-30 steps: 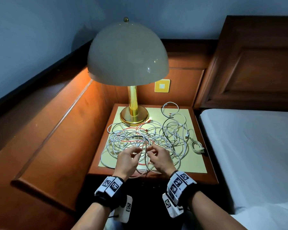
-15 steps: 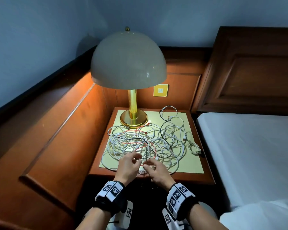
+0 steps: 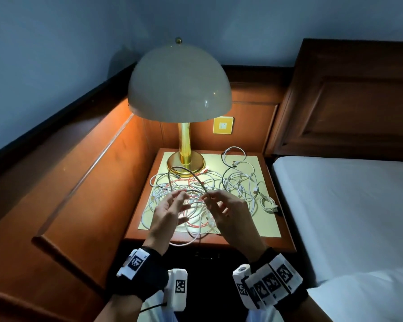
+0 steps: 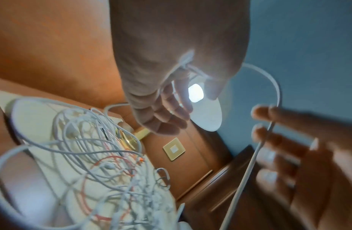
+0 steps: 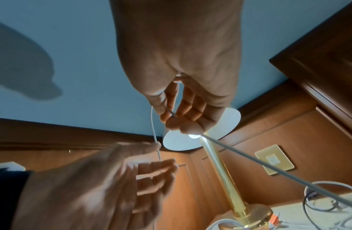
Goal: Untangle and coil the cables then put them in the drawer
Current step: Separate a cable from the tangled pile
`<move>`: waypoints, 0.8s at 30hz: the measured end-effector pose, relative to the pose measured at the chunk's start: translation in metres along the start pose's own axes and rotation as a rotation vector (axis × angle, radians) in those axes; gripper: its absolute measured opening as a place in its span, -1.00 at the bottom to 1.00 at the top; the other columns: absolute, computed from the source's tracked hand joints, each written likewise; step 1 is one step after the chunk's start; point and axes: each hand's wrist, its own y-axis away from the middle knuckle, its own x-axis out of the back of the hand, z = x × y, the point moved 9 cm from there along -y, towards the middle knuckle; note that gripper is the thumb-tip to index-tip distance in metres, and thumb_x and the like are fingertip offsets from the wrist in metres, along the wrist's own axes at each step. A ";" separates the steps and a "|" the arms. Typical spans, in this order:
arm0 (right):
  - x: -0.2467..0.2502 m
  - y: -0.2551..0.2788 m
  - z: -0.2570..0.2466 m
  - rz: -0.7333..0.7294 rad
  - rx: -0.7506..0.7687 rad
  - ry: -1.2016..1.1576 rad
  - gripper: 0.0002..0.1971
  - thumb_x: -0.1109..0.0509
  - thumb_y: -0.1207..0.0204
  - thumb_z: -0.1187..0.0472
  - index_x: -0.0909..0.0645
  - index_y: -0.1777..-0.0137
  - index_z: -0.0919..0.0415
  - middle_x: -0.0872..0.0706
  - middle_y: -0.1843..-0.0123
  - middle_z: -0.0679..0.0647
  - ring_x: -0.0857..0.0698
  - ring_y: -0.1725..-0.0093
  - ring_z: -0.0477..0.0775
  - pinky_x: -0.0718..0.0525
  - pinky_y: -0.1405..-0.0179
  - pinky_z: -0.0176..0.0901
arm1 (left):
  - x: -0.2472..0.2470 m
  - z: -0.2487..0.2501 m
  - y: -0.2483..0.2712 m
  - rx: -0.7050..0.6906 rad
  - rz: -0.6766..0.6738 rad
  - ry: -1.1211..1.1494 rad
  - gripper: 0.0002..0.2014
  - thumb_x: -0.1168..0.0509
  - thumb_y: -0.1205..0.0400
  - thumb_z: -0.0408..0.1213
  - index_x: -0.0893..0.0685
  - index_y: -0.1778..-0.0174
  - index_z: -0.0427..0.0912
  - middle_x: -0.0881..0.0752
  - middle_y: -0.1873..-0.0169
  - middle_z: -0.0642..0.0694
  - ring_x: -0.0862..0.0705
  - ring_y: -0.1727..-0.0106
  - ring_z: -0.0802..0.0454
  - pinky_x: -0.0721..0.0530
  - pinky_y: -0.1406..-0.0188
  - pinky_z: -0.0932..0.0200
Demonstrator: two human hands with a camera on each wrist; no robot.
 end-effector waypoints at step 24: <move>0.018 0.070 0.209 0.361 -0.897 -0.459 -0.63 -0.51 -0.50 0.47 -0.56 -0.28 0.31 -0.74 -0.10 0.25 -0.79 0.16 0.10 -0.79 -0.02 -0.01 | 0.000 -0.001 0.118 0.049 -0.478 -0.046 -0.70 -0.53 -0.46 -0.19 -0.78 -0.09 -0.17 -0.80 0.17 -0.33 -0.70 0.16 -0.04 -0.68 0.12 0.14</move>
